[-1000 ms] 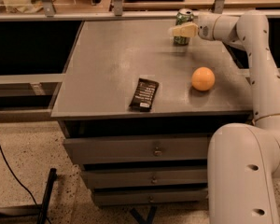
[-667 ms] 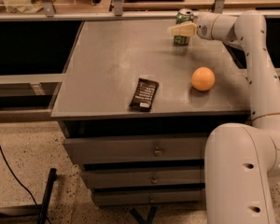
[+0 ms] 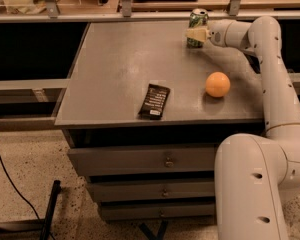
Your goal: Move green can near rxbar chocolate
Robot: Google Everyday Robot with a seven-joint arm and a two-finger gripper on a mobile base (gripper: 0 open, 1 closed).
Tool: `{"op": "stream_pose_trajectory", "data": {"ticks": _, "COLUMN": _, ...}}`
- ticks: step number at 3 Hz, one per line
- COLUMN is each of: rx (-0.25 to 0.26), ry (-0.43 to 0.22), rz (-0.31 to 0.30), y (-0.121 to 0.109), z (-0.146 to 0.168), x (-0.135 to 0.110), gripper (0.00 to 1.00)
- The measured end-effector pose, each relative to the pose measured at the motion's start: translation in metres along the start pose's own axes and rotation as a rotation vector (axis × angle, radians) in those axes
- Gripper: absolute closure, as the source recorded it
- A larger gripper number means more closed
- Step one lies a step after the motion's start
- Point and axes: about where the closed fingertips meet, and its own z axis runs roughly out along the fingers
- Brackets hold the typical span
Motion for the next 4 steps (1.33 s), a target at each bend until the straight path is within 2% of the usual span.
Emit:
{"op": "stream_pose_trajectory", "data": {"ticks": 1, "rx": -0.002, "ry": 0.003, "rz": 0.001, "y": -0.002, "z": 0.000, "x": 0.005, "gripper": 0.64}}
{"op": "stream_pose_trajectory", "data": {"ticks": 2, "rx": -0.034, "ry": 0.034, "rz": 0.001, "y": 0.006, "z": -0.008, "x": 0.003, "gripper": 0.78}}
{"op": "stream_pose_trajectory", "data": {"ticks": 3, "rx": -0.092, "ry": 0.038, "rz": 0.020, "y": 0.019, "z": -0.028, "x": -0.009, "gripper": 0.80}}
{"op": "stream_pose_trajectory", "data": {"ticks": 4, "rx": -0.177, "ry": 0.047, "rz": 0.031, "y": 0.043, "z": -0.046, "x": -0.026, "gripper": 0.85}}
